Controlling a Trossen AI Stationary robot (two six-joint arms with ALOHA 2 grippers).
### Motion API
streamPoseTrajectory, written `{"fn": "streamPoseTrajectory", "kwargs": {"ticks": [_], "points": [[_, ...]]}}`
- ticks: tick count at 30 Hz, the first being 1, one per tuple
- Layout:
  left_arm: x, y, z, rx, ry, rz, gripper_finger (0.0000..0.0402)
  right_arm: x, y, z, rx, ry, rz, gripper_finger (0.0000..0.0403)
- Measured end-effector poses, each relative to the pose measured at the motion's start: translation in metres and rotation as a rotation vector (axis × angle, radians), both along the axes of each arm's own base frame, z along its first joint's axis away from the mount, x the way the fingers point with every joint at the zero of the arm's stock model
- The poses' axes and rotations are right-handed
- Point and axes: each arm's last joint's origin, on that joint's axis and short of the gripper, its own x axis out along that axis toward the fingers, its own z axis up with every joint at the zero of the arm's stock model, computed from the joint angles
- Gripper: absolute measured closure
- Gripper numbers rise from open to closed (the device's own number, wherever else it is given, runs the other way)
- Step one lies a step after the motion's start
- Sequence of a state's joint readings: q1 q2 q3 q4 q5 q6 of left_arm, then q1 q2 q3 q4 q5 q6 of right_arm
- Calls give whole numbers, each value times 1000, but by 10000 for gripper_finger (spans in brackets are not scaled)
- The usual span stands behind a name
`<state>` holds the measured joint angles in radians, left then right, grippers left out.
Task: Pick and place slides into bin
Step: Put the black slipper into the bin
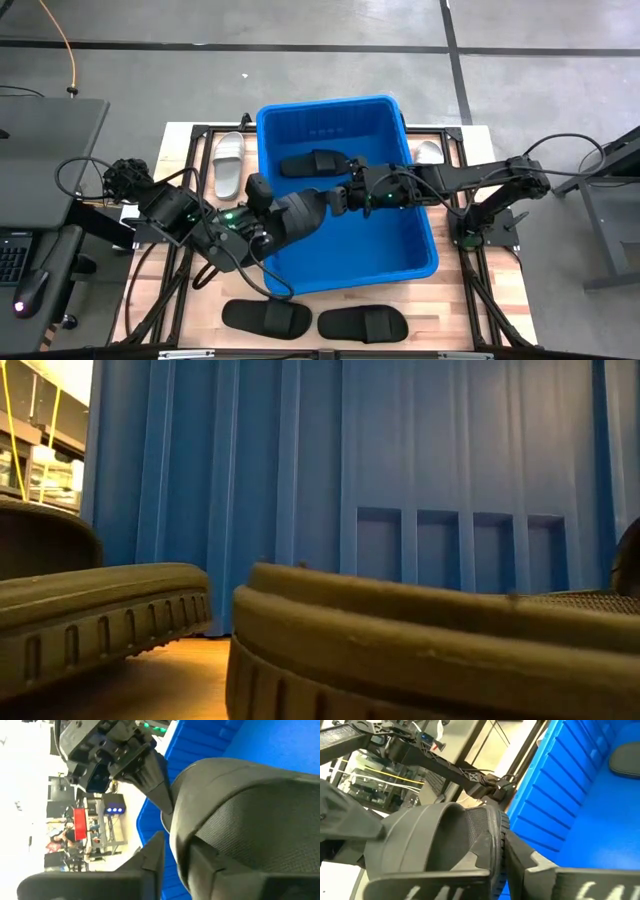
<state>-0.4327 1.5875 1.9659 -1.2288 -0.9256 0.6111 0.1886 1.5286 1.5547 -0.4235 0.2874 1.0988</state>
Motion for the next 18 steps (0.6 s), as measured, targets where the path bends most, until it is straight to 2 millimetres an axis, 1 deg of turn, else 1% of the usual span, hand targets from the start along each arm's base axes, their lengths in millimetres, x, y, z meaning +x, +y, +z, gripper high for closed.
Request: {"fn": "streamPoseTrajectory", "kwargs": {"ticks": [2,5,8,14,18], "points": [[-1,1,-1,9,2,19,319,-1,0,1,-3,-3,-6,402],[-3,4,-2,47,5,62,281,-7,0,8,-39,-27,-47,402],[-5,7,-3,63,15,87,248,-21,-2,19,-87,-49,-99,402],[-1,18,-3,46,7,139,206,-52,-12,43,-159,-103,-190,403],[-2,30,-7,-10,24,194,179,-67,-17,46,-183,-68,-261,403]]}}
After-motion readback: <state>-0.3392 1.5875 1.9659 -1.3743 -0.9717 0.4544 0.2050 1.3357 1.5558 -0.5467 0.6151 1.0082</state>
